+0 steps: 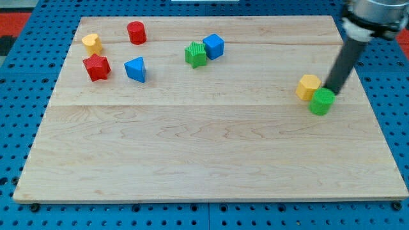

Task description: Push the yellow hexagon near to the blue triangle

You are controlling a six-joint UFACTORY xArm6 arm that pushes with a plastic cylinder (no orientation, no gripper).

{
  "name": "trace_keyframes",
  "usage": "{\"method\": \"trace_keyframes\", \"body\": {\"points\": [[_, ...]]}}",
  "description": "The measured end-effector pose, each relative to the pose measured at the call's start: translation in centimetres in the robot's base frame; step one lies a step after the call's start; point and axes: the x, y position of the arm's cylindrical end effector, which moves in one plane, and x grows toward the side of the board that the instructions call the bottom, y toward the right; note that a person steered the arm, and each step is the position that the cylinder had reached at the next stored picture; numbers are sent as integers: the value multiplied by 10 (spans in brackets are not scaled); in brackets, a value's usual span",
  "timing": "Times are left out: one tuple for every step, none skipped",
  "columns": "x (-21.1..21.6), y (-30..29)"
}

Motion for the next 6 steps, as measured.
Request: {"method": "trace_keyframes", "body": {"points": [[-1, -69], [-34, -92], [-39, -12], [-57, -34], [-47, -148], [-31, -183]]}}
